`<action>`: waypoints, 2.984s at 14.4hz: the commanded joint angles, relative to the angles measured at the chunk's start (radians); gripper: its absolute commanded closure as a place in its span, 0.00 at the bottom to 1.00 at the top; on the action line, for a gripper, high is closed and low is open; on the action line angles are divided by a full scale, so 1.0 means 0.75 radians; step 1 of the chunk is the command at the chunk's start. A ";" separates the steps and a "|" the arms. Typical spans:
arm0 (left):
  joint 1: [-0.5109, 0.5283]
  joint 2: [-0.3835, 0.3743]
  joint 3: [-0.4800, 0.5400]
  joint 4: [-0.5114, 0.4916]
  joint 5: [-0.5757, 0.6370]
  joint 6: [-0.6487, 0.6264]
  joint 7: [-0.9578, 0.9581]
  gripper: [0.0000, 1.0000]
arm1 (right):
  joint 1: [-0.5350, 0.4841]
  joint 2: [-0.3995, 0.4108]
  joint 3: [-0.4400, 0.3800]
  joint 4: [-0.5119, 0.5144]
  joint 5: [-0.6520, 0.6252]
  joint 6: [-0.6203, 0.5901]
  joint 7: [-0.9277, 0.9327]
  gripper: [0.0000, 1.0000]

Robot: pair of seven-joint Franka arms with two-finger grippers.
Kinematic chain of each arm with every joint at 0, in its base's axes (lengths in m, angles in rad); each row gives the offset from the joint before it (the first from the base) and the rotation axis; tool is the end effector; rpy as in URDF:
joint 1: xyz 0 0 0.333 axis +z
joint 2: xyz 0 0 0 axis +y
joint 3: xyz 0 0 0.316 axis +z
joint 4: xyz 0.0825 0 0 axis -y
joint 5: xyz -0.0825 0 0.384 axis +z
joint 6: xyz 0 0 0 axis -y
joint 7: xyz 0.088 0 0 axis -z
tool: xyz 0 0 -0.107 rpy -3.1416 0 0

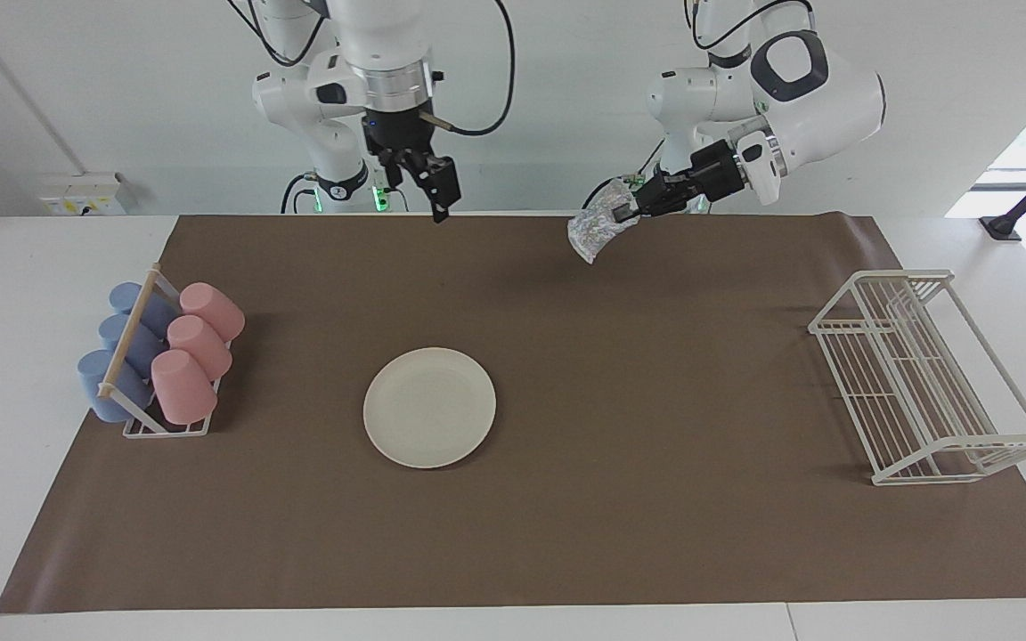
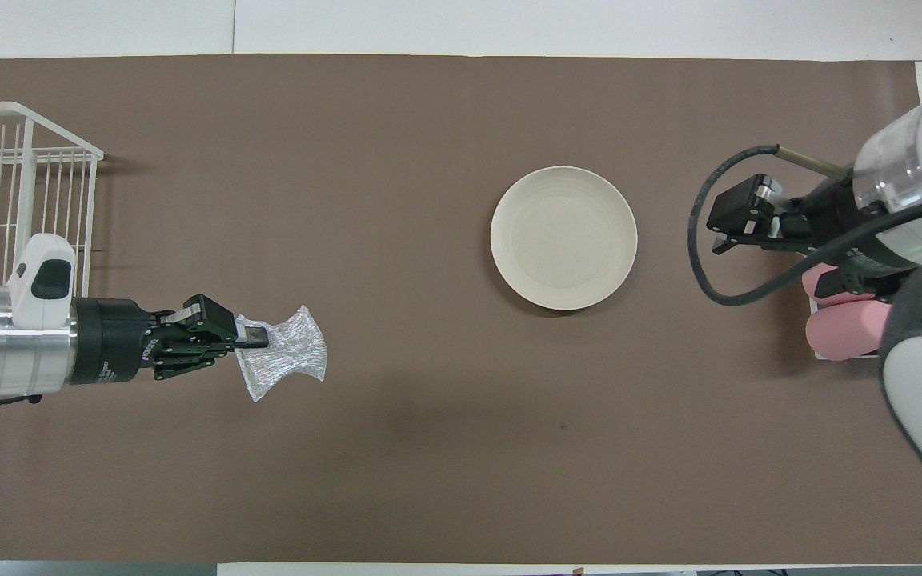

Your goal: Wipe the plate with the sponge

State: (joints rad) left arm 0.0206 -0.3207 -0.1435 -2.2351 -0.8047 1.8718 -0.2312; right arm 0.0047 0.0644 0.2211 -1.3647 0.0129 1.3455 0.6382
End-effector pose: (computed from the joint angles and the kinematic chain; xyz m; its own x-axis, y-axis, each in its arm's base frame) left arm 0.4495 -0.1157 0.5145 0.9240 0.2744 -0.2662 0.3816 -0.7024 0.6008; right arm 0.5362 0.1197 0.6658 0.9136 -0.3982 -0.0818 -0.3973 -0.9173 0.0272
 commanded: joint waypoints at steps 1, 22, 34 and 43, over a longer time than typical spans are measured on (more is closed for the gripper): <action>0.015 0.102 -0.011 0.171 0.282 -0.058 -0.131 1.00 | -0.057 -0.024 0.010 -0.009 -0.019 -0.029 -0.285 0.00; -0.212 0.783 -0.023 0.687 2.445 -0.688 -0.315 1.00 | 0.090 -0.178 -0.405 -0.316 -0.089 0.208 -0.939 0.00; -0.173 0.939 -0.017 0.685 2.550 -0.463 -0.495 1.00 | 0.069 -0.200 -0.424 -0.355 -0.072 0.202 -0.927 0.00; -0.158 0.931 -0.017 0.691 2.539 -0.436 -0.491 0.00 | 0.082 -0.196 -0.422 -0.342 -0.070 0.208 -0.908 0.00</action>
State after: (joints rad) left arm -0.1097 0.3819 -0.1549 -1.7258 1.0961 1.5318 -0.6012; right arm 0.0643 -0.0613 -0.0968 -1.5985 -0.0396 1.4821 -0.0473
